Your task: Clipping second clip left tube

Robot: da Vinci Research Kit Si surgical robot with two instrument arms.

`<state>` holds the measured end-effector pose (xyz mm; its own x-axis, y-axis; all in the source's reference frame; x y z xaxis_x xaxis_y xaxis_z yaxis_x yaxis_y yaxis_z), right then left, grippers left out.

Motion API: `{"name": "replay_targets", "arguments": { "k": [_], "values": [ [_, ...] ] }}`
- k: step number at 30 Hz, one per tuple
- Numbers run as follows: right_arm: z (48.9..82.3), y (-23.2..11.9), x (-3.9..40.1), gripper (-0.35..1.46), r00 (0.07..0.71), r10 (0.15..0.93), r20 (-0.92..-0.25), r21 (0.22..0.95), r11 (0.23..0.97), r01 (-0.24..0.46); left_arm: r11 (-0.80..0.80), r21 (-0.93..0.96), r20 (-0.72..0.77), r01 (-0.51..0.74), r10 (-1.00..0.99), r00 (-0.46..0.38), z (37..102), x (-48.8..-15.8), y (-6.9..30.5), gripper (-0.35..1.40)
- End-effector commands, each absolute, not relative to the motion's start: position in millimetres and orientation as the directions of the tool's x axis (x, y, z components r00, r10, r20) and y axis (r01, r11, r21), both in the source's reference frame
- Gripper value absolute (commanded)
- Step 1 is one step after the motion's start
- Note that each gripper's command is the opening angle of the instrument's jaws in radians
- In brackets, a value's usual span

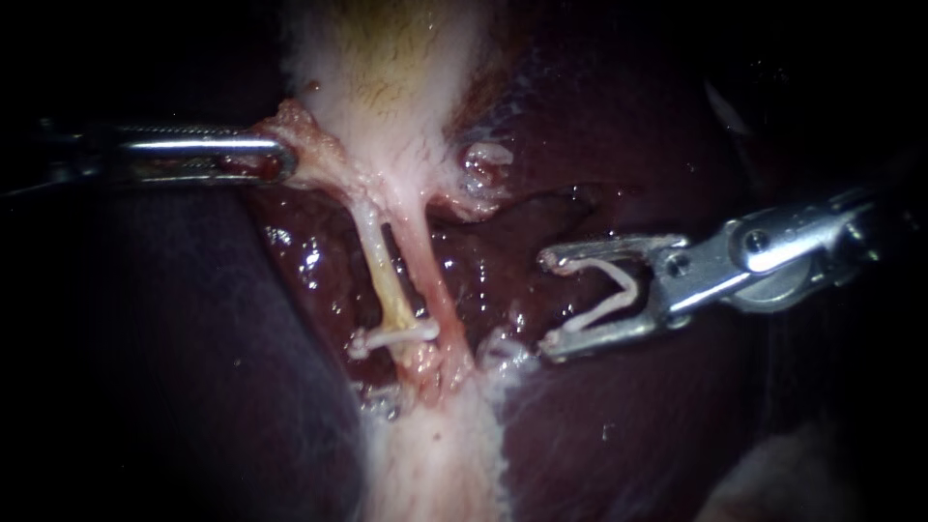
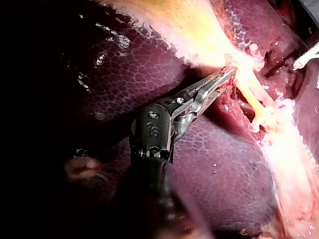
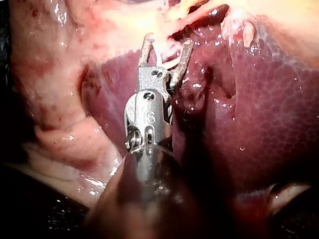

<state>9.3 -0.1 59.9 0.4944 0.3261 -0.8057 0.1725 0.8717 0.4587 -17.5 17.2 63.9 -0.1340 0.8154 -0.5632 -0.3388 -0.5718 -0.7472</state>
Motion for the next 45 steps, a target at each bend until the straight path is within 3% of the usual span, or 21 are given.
{"name": "replay_targets", "arguments": {
  "k": [1, 14, 26, 45],
  "values": [
    [60.0, -0.5, 9.7, 0.50, 0.497, 0.337, -0.800, 0.468, 0.868, 0.166, -0.572, -0.747, -0.563, -0.339, 0.815, -0.134, 64.0, -17.6, 17.2, -0.35],
    [61.2, -1.5, 15.3, 0.50, 0.505, 0.443, -0.741, 0.567, 0.815, 0.117, -0.571, -0.746, -0.563, -0.341, 0.815, -0.134, 63.7, -17.8, 17.0, -0.35],
    [64.3, -1.5, 18.7, 0.50, 0.512, 0.451, -0.731, 0.599, 0.783, 0.165, -0.571, -0.746, -0.563, -0.343, 0.815, -0.133, 63.5, -17.9, 16.9, -0.35],
    [68.9, -0.2, 19.0, 0.50, 0.520, 0.461, -0.719, 0.601, 0.788, 0.132, -0.571, -0.746, -0.563, -0.343, 0.816, -0.133, 63.4, -17.9, 16.8, -0.35]
  ]
}}
